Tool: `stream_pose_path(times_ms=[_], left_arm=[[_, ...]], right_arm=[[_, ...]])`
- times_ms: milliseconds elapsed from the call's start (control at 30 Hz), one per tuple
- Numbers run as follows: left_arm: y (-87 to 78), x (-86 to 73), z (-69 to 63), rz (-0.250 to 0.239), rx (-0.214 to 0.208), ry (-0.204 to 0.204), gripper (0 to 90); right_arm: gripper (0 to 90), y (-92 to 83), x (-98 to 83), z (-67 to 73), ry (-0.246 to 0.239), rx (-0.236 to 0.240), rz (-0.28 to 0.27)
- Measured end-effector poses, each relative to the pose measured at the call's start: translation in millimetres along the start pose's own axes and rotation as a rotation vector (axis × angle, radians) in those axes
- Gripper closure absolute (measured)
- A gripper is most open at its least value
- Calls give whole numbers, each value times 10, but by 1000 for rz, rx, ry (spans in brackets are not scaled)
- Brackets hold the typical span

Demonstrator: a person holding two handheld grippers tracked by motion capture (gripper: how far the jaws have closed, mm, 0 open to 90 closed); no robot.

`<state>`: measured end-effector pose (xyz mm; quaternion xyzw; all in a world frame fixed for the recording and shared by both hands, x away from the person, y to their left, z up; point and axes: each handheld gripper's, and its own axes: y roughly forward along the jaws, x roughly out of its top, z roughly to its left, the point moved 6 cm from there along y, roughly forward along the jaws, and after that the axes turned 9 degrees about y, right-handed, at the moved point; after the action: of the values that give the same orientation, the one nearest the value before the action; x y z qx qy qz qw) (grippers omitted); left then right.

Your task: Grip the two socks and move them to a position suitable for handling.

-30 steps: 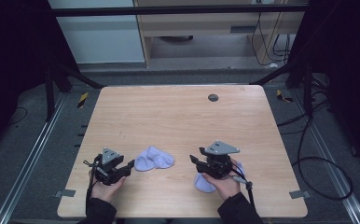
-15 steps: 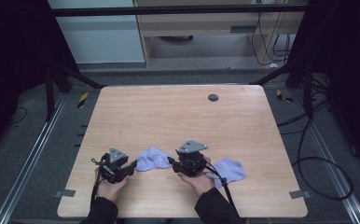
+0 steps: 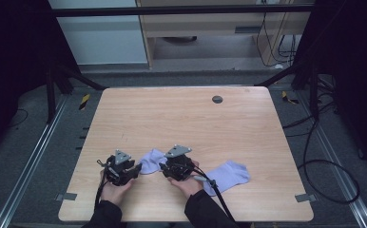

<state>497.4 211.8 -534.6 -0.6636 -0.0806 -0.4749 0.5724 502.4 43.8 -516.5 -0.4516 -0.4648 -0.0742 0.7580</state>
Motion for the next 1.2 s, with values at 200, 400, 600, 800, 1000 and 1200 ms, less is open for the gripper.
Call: stream_pose_path(times_ms=[200,400,600,800,1000,1200], left_arm=[[25,-4,-23,13,-8,-1,713],[40,-3,-40,22,-17,-2,772],[48,1,-58,26,-25,-3,830],[57,13,-72,26,-26,-6,859],[50,15,-73,26,-42,-13,868],[43,19,-78,24,-48,-15,869]], right_arm=[[659,129,-81,74,-17,7,45],[686,188,-127,87,-23,8,72],[735,219,-158,71,-26,-5,88],[865,227,-149,50,-26,-34,90],[876,117,-38,56,16,-10,10],[875,-40,154,-80,95,-17,-63]])
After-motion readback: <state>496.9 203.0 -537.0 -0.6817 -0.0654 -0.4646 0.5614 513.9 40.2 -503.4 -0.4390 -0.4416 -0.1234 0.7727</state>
